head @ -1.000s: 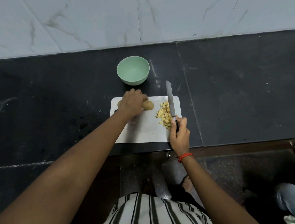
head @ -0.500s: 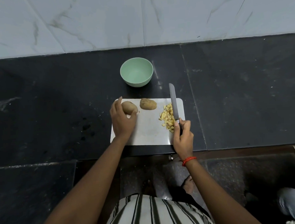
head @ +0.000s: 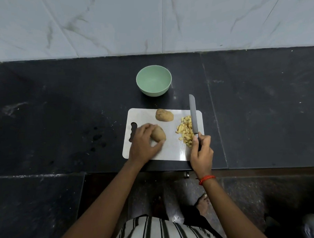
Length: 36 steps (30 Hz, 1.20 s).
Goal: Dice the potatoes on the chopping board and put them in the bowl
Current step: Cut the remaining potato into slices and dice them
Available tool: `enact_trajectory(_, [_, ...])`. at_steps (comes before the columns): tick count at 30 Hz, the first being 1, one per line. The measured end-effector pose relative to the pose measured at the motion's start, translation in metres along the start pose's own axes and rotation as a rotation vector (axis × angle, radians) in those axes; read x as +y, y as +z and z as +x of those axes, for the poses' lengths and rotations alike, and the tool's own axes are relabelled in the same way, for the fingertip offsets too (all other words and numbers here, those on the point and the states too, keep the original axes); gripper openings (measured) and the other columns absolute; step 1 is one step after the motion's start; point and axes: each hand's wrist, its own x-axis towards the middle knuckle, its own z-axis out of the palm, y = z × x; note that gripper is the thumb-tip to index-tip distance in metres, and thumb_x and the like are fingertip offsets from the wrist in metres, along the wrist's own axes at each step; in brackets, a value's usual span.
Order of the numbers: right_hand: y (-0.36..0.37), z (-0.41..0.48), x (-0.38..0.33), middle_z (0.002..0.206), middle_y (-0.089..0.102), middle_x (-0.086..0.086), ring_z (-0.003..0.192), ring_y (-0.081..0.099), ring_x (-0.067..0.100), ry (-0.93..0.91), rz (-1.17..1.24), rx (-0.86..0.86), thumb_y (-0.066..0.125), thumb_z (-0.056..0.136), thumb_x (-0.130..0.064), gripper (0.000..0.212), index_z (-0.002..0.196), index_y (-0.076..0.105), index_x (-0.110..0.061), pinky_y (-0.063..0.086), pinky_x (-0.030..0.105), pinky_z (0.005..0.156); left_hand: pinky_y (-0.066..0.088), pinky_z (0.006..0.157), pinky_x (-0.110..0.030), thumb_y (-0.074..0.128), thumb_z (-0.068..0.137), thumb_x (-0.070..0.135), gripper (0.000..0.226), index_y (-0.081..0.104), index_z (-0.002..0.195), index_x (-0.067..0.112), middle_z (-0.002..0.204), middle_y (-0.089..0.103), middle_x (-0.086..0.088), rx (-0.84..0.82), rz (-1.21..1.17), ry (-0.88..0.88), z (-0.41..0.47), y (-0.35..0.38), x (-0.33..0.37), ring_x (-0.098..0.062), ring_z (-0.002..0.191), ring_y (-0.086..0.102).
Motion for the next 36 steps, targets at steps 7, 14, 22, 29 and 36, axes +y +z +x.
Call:
enact_trajectory(7, [-0.001, 0.0, -0.002, 0.074, 0.057, -0.009, 0.066, 0.058, 0.003, -0.01, -0.004, 0.001, 0.048, 0.105, -0.021, 0.008, 0.099, 0.045, -0.017, 0.039, 0.013, 0.052, 0.046, 0.101, -0.022, 0.074, 0.08, 0.053, 0.055, 0.064, 0.127, 0.027, 0.144, 0.043, 0.009, 0.01, -0.123, -0.025, -0.025, 0.005, 0.007, -0.007, 0.133, 0.044])
enact_trajectory(14, [-0.003, -0.001, -0.011, 0.079, 0.062, -0.003, 0.068, 0.062, 0.02, -0.045, -0.122, -0.101, 0.045, 0.106, -0.029, 0.008, 0.1, 0.041, -0.029, 0.041, 0.033, 0.053, 0.049, 0.106, -0.033, 0.067, 0.091, 0.038, 0.046, 0.065, 0.131, 0.016, 0.135, 0.052, 0.004, 0.046, -0.179, -0.059, -0.028, 0.006, 0.004, -0.012, 0.128, 0.051])
enact_trajectory(22, [0.012, -0.027, -0.04, 0.084, 0.066, 0.005, 0.071, 0.064, 0.034, -0.146, -0.273, -0.4, 0.04, 0.107, -0.031, 0.008, 0.103, 0.039, -0.024, 0.046, 0.04, 0.054, 0.047, 0.105, -0.027, 0.058, 0.096, 0.046, 0.05, 0.062, 0.131, 0.01, 0.134, 0.054, 0.0, 0.063, -0.138, -0.065, -0.029, 0.008, 0.007, -0.012, 0.128, 0.05])
enact_trajectory(29, [0.022, -0.031, -0.03, 0.075, 0.062, 0.006, 0.065, 0.061, 0.035, -0.139, -0.349, -0.461, 0.036, 0.107, -0.029, 0.014, 0.094, 0.033, -0.023, 0.045, 0.038, 0.051, 0.048, 0.103, -0.029, 0.061, 0.094, 0.042, 0.046, 0.063, 0.128, 0.01, 0.13, 0.055, 0.001, 0.095, -0.124, -0.043, -0.026, 0.01, 0.008, -0.012, 0.125, 0.051])
enact_trajectory(36, [0.018, -0.033, -0.028, 0.075, 0.061, 0.004, 0.064, 0.061, 0.03, -0.17, -0.336, -0.465, 0.039, 0.107, -0.027, 0.014, 0.095, 0.037, -0.021, 0.048, 0.037, 0.051, 0.051, 0.1, -0.032, 0.062, 0.096, 0.043, 0.044, 0.062, 0.127, 0.012, 0.126, 0.053, 0.002, 0.103, -0.112, -0.042, -0.027, 0.012, 0.006, -0.013, 0.12, 0.054])
